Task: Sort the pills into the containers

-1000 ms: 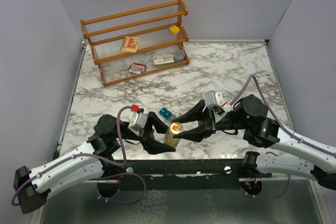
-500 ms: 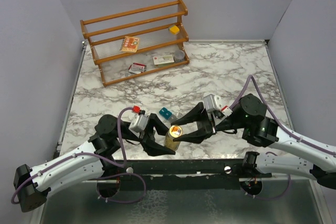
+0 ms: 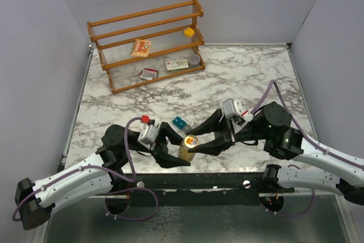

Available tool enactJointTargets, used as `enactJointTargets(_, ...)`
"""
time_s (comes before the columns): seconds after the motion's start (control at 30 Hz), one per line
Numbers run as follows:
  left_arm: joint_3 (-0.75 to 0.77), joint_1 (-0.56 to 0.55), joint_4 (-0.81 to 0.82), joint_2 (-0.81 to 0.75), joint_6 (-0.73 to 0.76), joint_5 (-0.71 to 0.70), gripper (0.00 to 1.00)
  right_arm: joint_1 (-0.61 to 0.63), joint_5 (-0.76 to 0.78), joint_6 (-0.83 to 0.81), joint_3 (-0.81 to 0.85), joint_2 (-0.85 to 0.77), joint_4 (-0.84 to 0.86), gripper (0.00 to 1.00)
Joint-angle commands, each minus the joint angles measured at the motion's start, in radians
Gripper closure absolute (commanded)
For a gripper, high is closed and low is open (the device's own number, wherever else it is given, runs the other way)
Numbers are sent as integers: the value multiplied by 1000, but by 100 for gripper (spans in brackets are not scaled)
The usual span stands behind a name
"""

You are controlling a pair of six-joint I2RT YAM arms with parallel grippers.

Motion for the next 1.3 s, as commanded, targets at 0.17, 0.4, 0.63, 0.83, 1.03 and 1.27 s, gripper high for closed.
enactJointTargets(0.17, 2, -44, 53, -40, 72, 216, 100, -31, 168, 59, 138, -2, -55, 98)
enactJointTargets(0.4, -7, -53, 63, -65, 69, 207, 100, -30, 160, 72, 135, -3, -65, 98)
enactJointTargets(0.63, -4, -53, -79, -52, 124, -32, 100, -30, 383, 46, 114, -69, -107, 98)
enactJointTargets(0.83, 92, -52, -501, -15, 192, -540, 100, -31, 660, 30, 73, -108, -140, 98)
enactJointTargets(1.03, 133, -53, -669, 27, 123, -813, 100, -29, 895, 51, 16, -95, -145, 98)
enactJointTargets(1.27, 117, -52, -702, 143, 81, -891, 100, -30, 1059, 52, -67, -68, -88, 98)
